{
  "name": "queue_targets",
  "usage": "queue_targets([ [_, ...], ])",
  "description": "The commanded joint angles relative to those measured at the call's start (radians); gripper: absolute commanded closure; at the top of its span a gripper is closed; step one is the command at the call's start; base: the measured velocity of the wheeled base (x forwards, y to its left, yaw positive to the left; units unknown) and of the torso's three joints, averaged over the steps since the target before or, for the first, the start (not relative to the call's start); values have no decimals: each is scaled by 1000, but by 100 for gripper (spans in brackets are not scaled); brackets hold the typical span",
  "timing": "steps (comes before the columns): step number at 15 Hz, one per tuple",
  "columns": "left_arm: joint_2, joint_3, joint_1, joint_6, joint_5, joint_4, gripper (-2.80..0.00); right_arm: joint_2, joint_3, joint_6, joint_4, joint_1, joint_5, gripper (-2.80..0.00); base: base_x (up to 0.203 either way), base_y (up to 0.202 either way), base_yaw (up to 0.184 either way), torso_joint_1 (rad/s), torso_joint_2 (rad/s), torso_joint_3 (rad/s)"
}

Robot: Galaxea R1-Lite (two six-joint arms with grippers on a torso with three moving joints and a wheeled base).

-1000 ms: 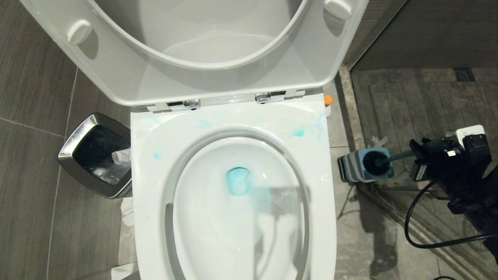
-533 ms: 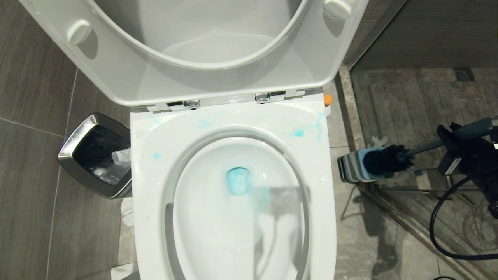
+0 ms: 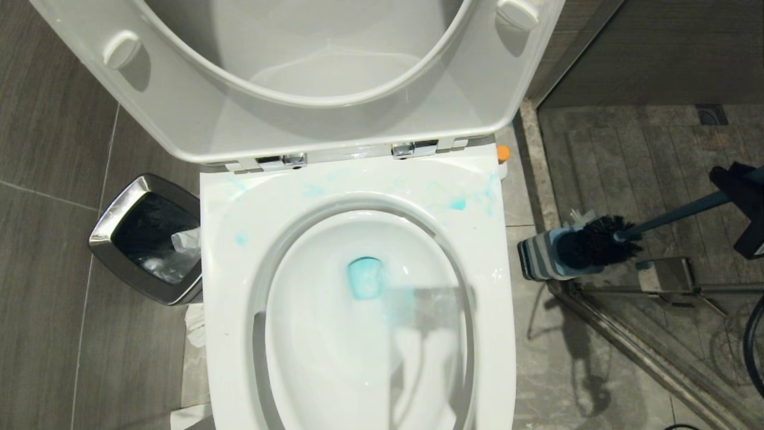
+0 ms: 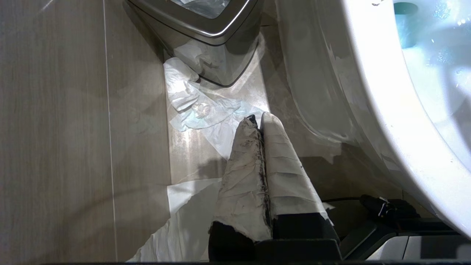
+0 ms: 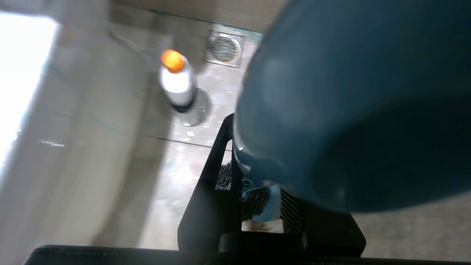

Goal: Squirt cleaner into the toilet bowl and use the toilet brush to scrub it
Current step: Scrub the toilet bowl

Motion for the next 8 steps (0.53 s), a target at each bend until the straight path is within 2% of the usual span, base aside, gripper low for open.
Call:
queue_targets([
  [1,0,0,0,0,0,0,0,-70,-114,39,159,29,1,0,0,0,0,0,0,0],
  [4,0,0,0,2,0,0,0,-86,-243,73,332,71,-1,0,0,0,0,0,0,0],
  [8,2,0,0,-2,0,0,0,-80,-333,58,422,108,-7,0,0,0,0,0,0,0],
])
